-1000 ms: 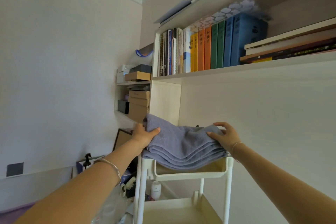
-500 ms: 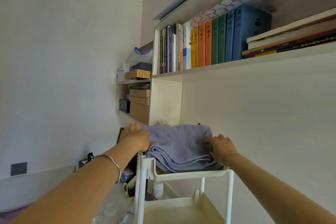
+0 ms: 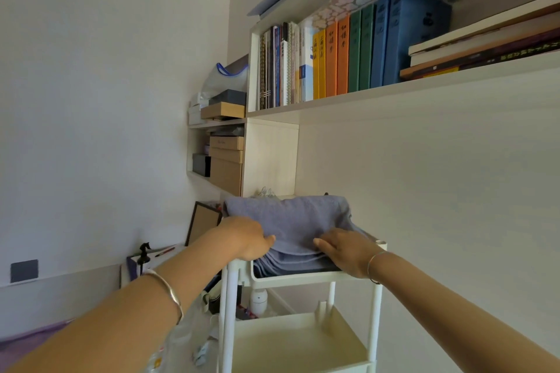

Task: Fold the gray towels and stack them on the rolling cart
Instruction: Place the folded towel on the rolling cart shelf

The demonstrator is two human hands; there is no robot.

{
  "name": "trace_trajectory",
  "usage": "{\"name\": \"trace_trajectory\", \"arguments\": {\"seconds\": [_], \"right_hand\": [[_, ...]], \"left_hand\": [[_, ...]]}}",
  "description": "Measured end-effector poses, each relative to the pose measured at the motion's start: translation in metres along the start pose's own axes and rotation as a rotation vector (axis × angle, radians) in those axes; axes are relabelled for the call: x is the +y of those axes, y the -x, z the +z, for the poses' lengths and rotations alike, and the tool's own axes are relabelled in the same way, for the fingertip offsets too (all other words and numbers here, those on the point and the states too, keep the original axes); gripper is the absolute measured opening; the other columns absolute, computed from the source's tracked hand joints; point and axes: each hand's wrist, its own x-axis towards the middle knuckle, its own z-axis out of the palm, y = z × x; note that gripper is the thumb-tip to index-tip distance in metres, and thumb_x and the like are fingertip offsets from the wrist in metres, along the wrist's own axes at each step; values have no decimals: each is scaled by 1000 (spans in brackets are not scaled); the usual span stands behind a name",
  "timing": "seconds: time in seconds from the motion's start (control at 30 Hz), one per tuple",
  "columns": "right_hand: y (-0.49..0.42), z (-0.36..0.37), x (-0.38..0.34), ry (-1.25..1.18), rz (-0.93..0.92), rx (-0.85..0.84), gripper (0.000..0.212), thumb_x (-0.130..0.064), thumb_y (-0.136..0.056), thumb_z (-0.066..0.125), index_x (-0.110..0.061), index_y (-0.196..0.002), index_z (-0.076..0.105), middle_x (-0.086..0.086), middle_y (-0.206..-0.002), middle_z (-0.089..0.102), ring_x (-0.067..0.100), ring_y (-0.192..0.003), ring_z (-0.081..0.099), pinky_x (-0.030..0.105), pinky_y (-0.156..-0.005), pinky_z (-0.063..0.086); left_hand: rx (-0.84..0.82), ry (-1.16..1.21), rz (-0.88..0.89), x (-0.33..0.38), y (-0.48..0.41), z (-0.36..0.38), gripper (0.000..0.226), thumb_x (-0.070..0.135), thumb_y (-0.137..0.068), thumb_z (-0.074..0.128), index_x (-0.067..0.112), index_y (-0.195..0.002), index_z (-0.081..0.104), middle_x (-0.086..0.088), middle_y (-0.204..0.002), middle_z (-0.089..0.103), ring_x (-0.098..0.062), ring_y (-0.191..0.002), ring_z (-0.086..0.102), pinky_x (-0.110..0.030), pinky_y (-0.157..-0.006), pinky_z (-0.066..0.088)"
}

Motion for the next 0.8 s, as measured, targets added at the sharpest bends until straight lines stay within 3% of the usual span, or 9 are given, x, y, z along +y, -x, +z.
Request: {"name": "trace_trajectory", "arguments": {"seconds": [0.13,0.3,0.43,0.5,0.63,0.8], "right_hand": [[6,22,4,40,-32,113,38,-40,-101,26,-23,-115,57,3,-119,52,22,-111,51,35,-96,40],[31,33,2,-175,-36,238,33,-33,-101,34,-21,-123,57,-1,-122,53,16,-116,49,23,-101,33],[63,25,7,-135,-95,318,36,-37,-98,40,-25,-130,52,-6,-134,50,16,-119,51,23,-100,37],[85,17,14,-3,-86,354,42,-42,-96,39,-25,-134,49,-5,-141,46,19,-123,49,27,-102,36],[146,-1,30,87,87,380,39,-36,-98,40,-26,-136,46,-5,-146,38,18,-127,45,27,-104,33],[243,-9,54,107,395,369,38,-38,-99,37,-31,-135,46,-12,-147,34,14,-127,44,26,-100,34]], "left_hand": [[-15,34,3,-2,6,6,59,56,-97,25,10,-109,61,-15,-98,62,-24,-86,55,-29,-69,36],[137,18,76,0,21,15,58,54,-97,26,9,-75,55,-6,-67,47,-18,-60,43,-28,-53,28],[482,-276,206,9,39,22,45,49,-98,34,12,-105,58,-5,-97,65,-22,-87,60,-28,-63,38],[551,-236,271,20,44,25,42,48,-98,34,14,-109,55,-5,-105,65,-24,-93,60,-29,-65,38],[561,-138,420,61,45,30,44,45,-98,35,15,-126,52,-6,-121,62,-27,-109,57,-33,-79,41],[523,-54,625,139,52,54,37,43,-98,35,12,-110,52,-9,-116,61,-29,-109,54,-36,-84,39]]}}
